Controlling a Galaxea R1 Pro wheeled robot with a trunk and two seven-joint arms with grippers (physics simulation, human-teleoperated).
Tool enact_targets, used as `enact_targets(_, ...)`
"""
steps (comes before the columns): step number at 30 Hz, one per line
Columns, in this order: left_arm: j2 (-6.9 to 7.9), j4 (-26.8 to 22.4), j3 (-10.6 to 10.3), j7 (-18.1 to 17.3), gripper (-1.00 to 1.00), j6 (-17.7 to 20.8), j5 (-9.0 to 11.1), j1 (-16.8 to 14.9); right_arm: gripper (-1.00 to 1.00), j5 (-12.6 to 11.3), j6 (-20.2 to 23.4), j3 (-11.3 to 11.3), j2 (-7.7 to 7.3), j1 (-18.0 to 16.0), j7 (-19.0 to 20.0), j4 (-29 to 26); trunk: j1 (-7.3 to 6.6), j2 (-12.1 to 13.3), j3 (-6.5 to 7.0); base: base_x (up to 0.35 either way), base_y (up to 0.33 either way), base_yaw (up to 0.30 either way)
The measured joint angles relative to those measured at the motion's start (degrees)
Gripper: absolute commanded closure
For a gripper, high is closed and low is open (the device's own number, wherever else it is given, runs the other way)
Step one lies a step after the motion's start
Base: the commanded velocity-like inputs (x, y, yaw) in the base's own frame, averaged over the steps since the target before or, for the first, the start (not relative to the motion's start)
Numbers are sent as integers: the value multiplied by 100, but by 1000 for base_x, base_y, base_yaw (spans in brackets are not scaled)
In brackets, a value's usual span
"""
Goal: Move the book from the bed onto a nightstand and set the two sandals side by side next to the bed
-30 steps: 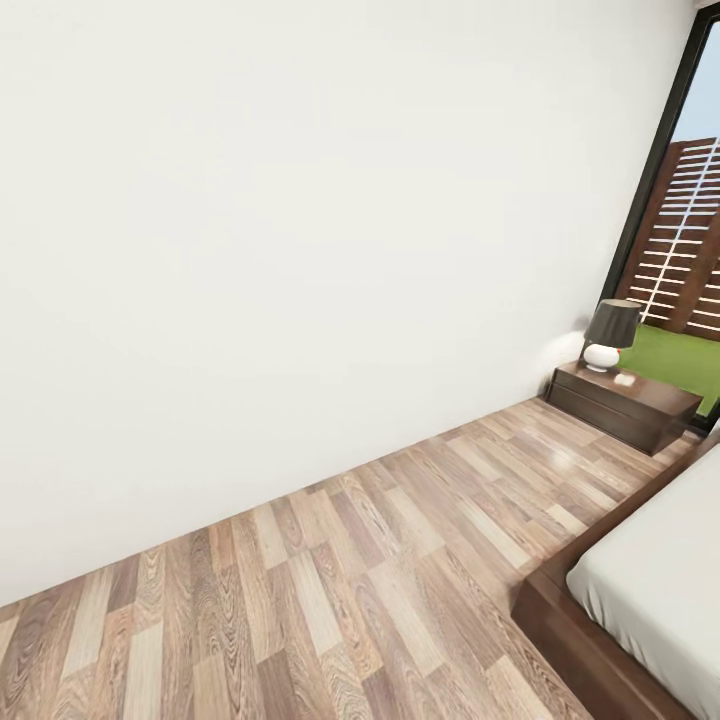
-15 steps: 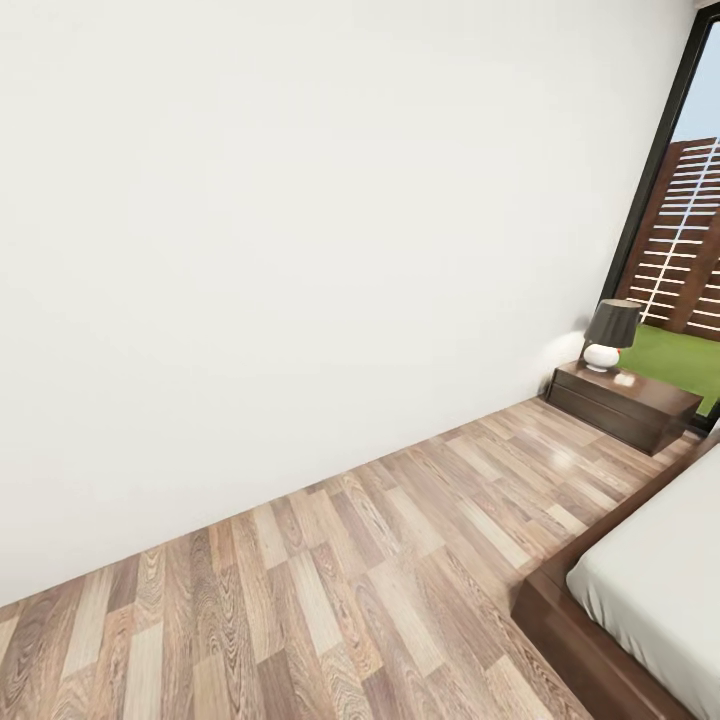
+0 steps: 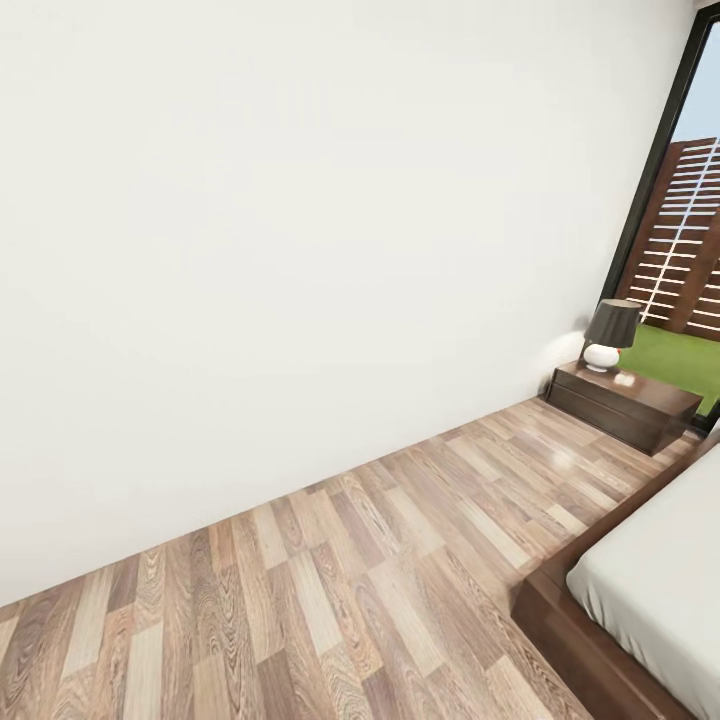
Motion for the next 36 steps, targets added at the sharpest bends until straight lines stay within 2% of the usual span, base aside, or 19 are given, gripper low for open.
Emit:
enact_targets(23, 0, 1, 0, 0, -100, 0, 0, -1, -100, 0, 0, 0, -4, 0, 0, 0, 0, 0, 0, 0, 0, -14)
enact_targets(36, -1, 2, 0, -1, -100, 0, -3, -2, -100, 0, 1, 0, -3, 1, 2, -2, 0, 0, 0, 0, 0, -213)
